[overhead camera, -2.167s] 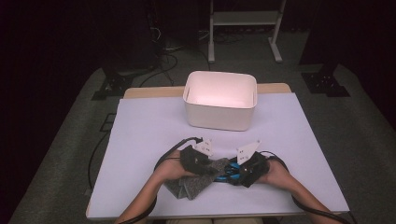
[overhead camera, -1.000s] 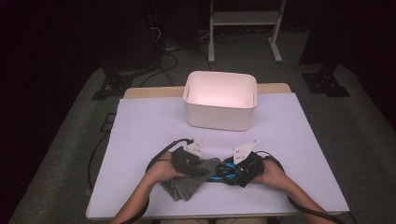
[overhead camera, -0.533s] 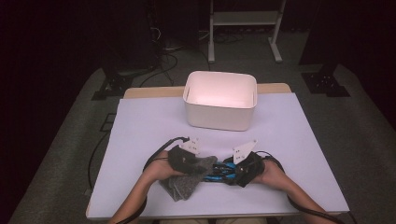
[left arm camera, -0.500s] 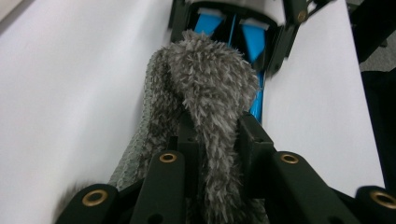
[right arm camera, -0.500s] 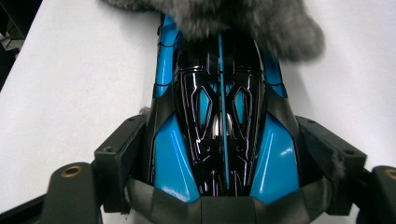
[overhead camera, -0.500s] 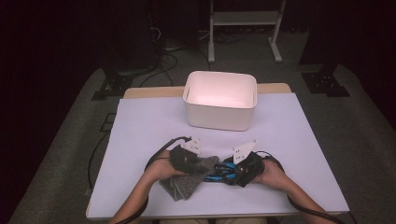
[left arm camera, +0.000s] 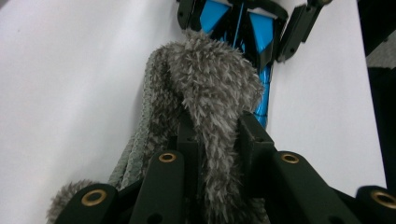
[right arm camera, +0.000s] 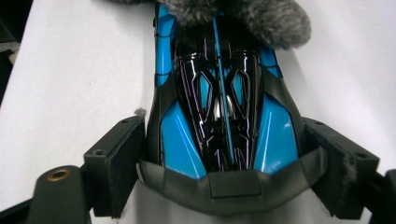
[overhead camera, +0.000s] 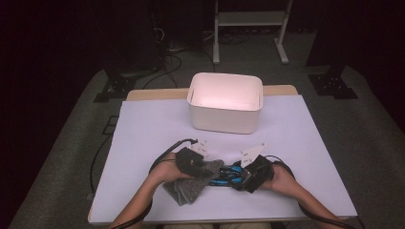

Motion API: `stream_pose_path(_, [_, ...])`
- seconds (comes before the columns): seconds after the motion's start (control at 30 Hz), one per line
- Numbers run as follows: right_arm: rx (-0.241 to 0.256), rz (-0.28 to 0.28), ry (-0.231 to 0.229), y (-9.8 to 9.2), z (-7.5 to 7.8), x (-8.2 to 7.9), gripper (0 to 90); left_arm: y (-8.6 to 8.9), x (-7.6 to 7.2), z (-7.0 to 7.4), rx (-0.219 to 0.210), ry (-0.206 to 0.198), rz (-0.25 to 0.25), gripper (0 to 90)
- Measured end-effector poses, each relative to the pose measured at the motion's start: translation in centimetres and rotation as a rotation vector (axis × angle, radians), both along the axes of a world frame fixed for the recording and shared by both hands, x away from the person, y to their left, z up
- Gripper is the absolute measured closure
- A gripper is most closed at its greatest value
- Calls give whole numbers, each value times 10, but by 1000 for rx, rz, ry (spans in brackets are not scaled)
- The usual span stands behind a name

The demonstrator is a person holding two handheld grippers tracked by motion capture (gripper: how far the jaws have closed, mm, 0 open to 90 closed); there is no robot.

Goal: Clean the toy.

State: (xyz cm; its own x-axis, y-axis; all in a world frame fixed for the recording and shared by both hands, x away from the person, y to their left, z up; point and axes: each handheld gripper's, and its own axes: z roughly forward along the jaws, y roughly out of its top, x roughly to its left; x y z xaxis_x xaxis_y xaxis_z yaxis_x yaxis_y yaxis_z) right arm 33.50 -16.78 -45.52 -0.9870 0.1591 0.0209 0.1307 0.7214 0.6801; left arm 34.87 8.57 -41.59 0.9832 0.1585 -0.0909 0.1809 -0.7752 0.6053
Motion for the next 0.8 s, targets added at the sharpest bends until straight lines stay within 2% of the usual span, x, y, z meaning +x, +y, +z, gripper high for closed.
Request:
stream_pose_path(0.03, [-8, -6, -26, 0, 0, -1, 213, 2, -1, 0, 2, -2, 4, 741])
stream_pose_path(0.27, [2, 5, -29, 0, -2, 0, 218, 1, -1, 1, -6, -6, 6, 751])
stream_pose_path(0.37, [6, 8, -29, 0, -2, 1, 226, -7, -2, 5, -33, -5, -15, 750])
stream_pose_path(0.43, [9, 5, -30, -1, -3, 0, 227, -16, -1, 5, -6, -24, -41, 750])
stream_pose_path(0.53, [16, 7, -32, -1, -3, 0, 227, -15, -1, 6, 3, -26, -36, 750])
stream_pose_path(0.7, [20, 10, -30, -2, -4, 1, 227, -1, 0, 3, 44, -19, 1, 749])
stream_pose_path(0.8, [29, 10, -30, -2, -5, 1, 226, 10, -1, 1, 49, -16, 31, 749])
